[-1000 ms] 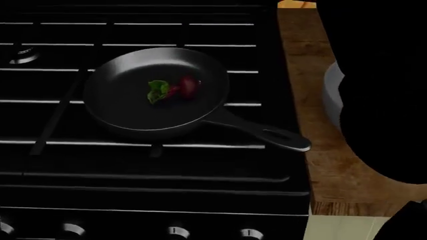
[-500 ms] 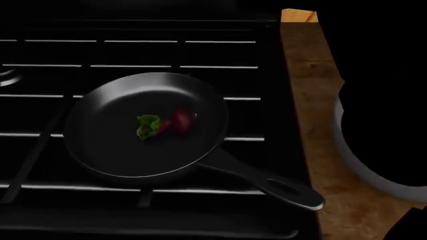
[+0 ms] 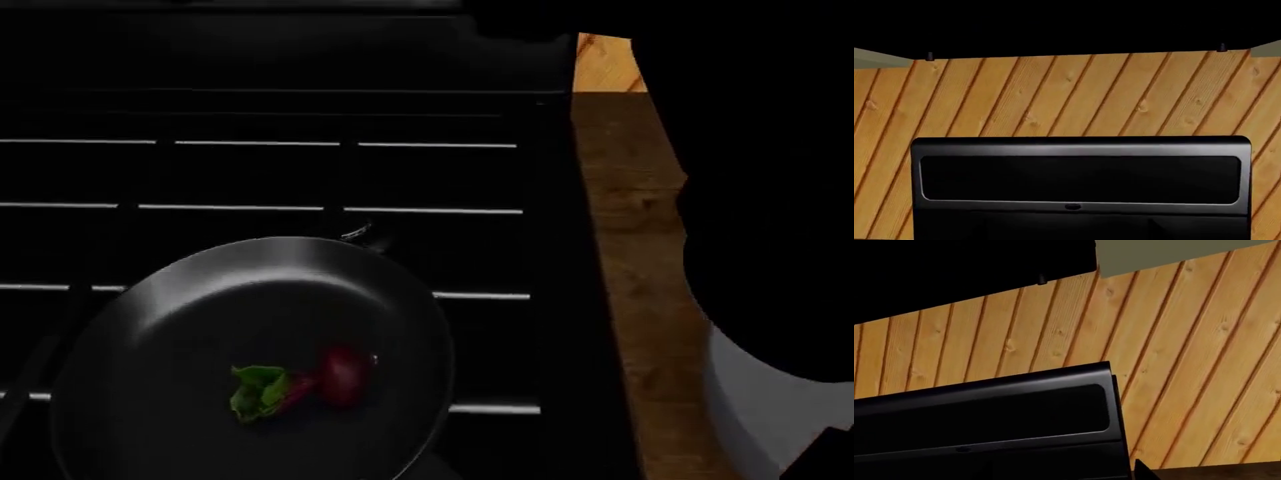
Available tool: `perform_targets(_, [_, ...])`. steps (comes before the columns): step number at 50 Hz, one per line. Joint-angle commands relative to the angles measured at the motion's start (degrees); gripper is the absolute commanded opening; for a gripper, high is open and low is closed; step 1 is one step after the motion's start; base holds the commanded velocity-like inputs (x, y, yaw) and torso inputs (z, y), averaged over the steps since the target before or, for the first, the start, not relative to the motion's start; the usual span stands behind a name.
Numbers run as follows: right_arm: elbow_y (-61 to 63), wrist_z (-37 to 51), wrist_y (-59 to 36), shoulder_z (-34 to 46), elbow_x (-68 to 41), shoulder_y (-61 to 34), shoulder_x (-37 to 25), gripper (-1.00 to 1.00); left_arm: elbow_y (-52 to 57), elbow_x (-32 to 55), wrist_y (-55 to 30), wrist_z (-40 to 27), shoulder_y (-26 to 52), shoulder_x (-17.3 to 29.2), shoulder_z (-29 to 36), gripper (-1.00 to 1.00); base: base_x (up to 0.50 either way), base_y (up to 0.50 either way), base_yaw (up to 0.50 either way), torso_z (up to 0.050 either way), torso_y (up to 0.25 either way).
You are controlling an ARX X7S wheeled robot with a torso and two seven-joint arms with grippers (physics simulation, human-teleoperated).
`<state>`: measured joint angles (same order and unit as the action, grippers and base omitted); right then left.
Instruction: Pick the beet from the pan and place it in the bowl.
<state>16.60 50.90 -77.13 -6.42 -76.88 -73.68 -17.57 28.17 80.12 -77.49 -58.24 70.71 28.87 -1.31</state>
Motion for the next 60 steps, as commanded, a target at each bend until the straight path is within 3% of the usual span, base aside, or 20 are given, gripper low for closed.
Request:
perform_targets(1, [0.11, -0.17, 0.41, 0.66, -0.89, 0.57, -0.29, 1.00, 0.16, -0.44, 0.94, 0.38, -0.55, 0.60, 0.55, 1.00, 0.38, 0.00, 0.00, 0.000, 0.000])
perform_targets(17, [2.05, -1.48, -0.63, 2.87, -2.82, 0.20, -1.83, 1.00, 0.23, 0.32, 1.49, -0.31, -0.47, 1.06, 1.08, 1.00, 0.16, 0.00, 0.00, 0.000, 0.001])
perform_targets(25, [-1.62, 0.50, -6.43, 5.14, -16.11, -4.56, -1.91, 1.00, 0.01, 0.06, 2.05, -0.15, -0.57, 1.13, 1.53, 1.00, 0.00, 0.00, 0.00, 0.000, 0.000])
perform_targets(35, [-10.85, 0.98, -11.04, 15.38, -29.65, -9.66, -5.15, 1.00, 0.08, 1.08, 1.92, -1.92, -0.19, 1.33, 1.78, 1.00, 0.00, 0.00, 0.00, 0.000, 0.000])
perform_targets(43, [-13.17, -14.88, -12.56, 26.53, -29.61, -15.33, -9.22, 1.00, -0.40, 0.08, 2.36, -1.73, 0.08, 0.98, 3.03, 1.00, 0.00, 0.00, 0.00, 0.000, 0.000])
perform_targets(53, [-10.09, -54.82, -9.02, 40.70, -7.34, -21.89, -12.95, 1.00, -0.98, -1.86, 3.41, -1.10, -0.83, 1.20, 3.93, 1.00, 0.00, 0.00, 0.00, 0.000, 0.000])
perform_targets(60, [-9.05, -68.26, -6.36, 48.89, 0.93, -24.61, -13.65, 1.00, -1.13, -1.70, 3.30, -2.12, -0.93, 1.47, 4.14, 1.00, 0.00, 0.00, 0.00, 0.000, 0.000])
